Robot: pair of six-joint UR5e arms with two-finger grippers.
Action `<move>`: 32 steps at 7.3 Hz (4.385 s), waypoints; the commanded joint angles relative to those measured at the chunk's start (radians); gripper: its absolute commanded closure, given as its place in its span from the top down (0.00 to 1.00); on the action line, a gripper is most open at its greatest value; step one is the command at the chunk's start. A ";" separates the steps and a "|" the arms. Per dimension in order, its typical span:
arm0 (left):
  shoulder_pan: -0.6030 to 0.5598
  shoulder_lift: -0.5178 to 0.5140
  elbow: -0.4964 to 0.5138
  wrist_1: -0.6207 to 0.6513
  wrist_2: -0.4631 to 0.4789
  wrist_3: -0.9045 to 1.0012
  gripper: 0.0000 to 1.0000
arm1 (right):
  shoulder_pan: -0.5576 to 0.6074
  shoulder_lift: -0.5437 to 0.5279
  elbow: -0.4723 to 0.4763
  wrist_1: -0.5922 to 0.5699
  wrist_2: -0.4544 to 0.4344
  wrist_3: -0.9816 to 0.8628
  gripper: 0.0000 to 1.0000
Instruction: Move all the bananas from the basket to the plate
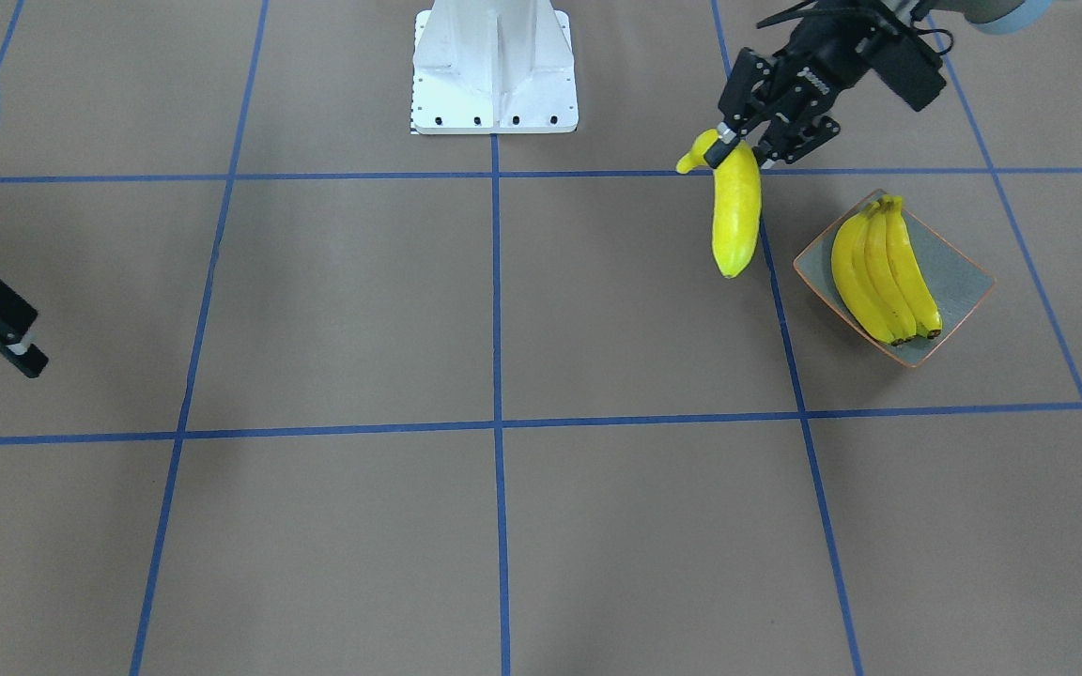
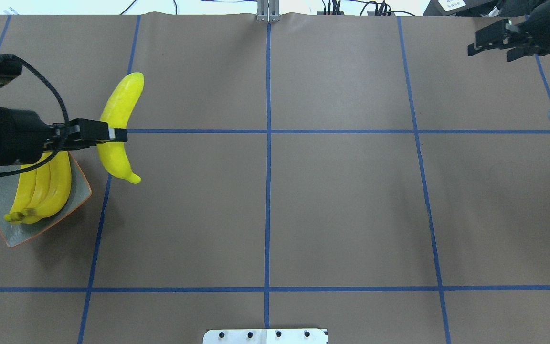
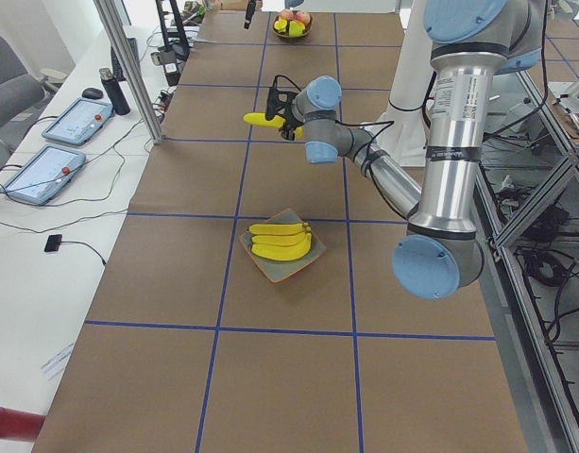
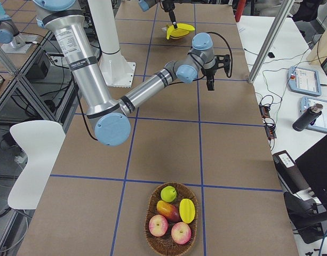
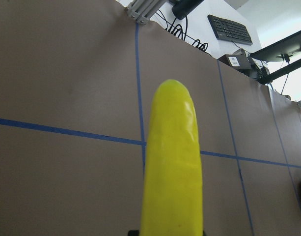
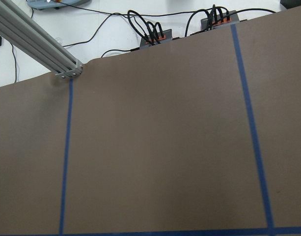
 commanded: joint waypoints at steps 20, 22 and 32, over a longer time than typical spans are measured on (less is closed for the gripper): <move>0.012 0.283 0.193 0.006 0.152 1.286 1.00 | 0.294 -0.196 -0.188 0.003 0.108 -0.739 1.00; -0.011 0.284 0.179 0.011 0.126 1.270 1.00 | 0.294 -0.197 -0.189 0.003 0.106 -0.743 1.00; -0.743 0.306 0.306 0.713 -0.281 1.390 1.00 | 0.464 -0.193 -0.271 -0.225 0.096 -0.971 1.00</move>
